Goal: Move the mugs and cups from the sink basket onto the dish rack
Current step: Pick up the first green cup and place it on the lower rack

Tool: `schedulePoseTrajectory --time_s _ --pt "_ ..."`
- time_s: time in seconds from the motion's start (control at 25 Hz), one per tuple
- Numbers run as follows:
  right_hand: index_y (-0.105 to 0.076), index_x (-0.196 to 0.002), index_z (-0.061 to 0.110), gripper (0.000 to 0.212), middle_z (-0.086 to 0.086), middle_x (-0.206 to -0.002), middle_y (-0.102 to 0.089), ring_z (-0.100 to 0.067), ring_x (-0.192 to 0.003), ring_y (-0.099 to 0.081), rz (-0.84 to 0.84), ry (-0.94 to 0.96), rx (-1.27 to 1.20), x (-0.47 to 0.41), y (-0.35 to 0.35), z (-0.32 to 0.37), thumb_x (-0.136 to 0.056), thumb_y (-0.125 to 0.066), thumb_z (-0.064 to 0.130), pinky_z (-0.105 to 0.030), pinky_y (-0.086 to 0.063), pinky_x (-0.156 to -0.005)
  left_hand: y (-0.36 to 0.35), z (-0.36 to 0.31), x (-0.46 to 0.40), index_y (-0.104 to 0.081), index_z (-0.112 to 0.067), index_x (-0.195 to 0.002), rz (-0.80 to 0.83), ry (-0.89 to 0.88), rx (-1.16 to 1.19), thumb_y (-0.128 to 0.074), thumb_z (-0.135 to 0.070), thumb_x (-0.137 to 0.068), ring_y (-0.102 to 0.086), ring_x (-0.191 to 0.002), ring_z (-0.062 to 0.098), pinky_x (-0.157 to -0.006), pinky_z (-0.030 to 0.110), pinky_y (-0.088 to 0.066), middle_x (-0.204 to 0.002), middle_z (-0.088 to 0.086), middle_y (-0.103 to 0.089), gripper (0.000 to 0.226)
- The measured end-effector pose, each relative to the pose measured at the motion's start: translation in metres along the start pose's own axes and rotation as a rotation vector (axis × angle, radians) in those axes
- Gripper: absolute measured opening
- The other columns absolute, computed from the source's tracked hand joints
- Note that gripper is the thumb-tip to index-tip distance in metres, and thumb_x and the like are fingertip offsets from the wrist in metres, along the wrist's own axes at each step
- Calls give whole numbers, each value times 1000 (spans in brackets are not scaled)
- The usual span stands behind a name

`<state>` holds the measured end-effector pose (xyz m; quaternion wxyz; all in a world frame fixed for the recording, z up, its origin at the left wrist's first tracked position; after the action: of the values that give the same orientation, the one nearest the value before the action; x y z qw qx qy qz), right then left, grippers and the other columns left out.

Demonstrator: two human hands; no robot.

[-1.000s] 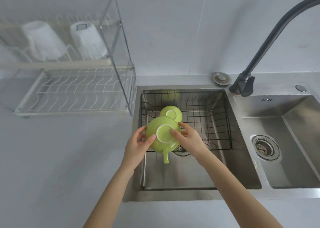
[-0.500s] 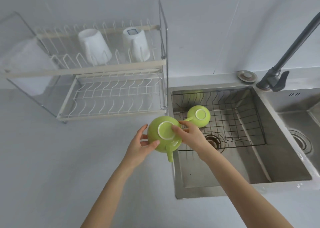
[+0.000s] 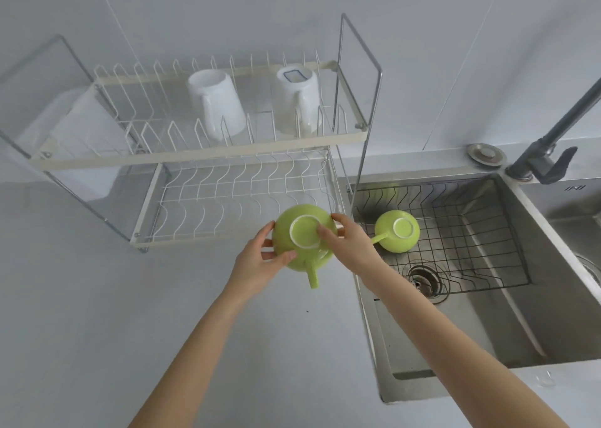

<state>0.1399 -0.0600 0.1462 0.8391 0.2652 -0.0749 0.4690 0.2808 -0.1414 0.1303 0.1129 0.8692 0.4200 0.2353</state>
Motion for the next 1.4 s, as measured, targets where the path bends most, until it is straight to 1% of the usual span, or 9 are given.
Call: schedulePoseTrajectory --time_s 0.16,0.32,0.56,0.72,0.8,0.88,1.04,1.24,1.4 --pt "-32 -142 14 54 -13 -132 -53 -27 -118 -52 -28 1 22 -32 -6 19 -93 -47 30 -26 -36 -82 14 -15 -35 -34 -20 -139 -29 -34 -26 -67 -17 -80 -54 -96 18 -88 27 -42 -129 12 -53 67" --pt "-33 -142 13 52 -13 -134 -52 -27 -121 -50 -56 -56 -59 -65 -6 36 -94 -48 28 -25 -35 -85 20 -25 -71 -38 -15 -136 -61 -26 -19 -66 -19 -81 -52 -96 18 -84 27 -41 -129 14 -55 62" --pt "-35 -139 6 46 -13 -138 -48 -28 -123 -48 -87 -66 43 -104 -10 46 -97 -40 25 -33 -40 -94 16 -29 -111 -41 -13 -135 -57 16 -108 -63 -25 -83 -56 -115 26 -90 25 -37 -129 13 -58 57" --pt "-40 -134 3 43 -16 -134 -52 -32 -121 -50 -84 -63 175 -116 -14 50 -98 -35 26 -38 -39 -100 19 -28 -127 -46 -12 -131 -64 4 -139 -60 -27 -85 -59 -111 32 -100 43 -46 -126 16 -60 51" --pt "-38 -135 5 44 -16 -136 -51 -33 -124 -48 -59 -75 226 -120 -16 49 -98 -33 29 -40 -35 -107 20 -28 -130 -48 -11 -129 -61 -2 -159 -58 -28 -86 -58 -112 32 -98 46 -47 -127 15 -60 48" --pt "-39 -135 6 45 -15 -135 -51 -34 -125 -46 -54 -65 219 -123 -18 47 -98 -35 31 -43 -35 -108 20 -26 -129 -48 -12 -130 -60 -13 -178 -57 -30 -87 -58 -112 32 -98 47 -47 -132 11 -56 47" --pt "-37 -139 12 50 -13 -138 -46 -34 -128 -42 -96 -43 150 -125 -19 40 -95 -41 35 -44 -39 -104 17 -27 -129 -48 -13 -129 -62 -40 -179 -54 -29 -89 -60 -108 32 -96 41 -47 -136 5 -53 44" --pt "-35 -140 10 50 -12 -137 -49 -29 -125 -47 -127 -22 112 -126 -16 40 -95 -42 32 -37 -42 -98 13 -29 -131 -49 -13 -127 -70 -48 -216 -50 -28 -91 -59 -109 30 -83 26 -36 -135 4 -54 40" --pt "-36 -140 8 50 -12 -135 -52 -29 -124 -48 -130 -16 130 -125 -14 41 -96 -42 31 -37 -41 -99 11 -28 -132 -48 -14 -128 -64 -57 -214 -50 -29 -91 -59 -108 29 -83 23 -34 -136 3 -54 41"
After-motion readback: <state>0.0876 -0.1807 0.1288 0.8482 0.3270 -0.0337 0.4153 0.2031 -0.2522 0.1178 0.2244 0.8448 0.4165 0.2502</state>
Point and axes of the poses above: each hand's wrist, its own x-axis away from the middle knuckle, its own y-axis out of the back of the hand, z = x × y, the point moved 1 cm from there along -x, towards the middle knuckle
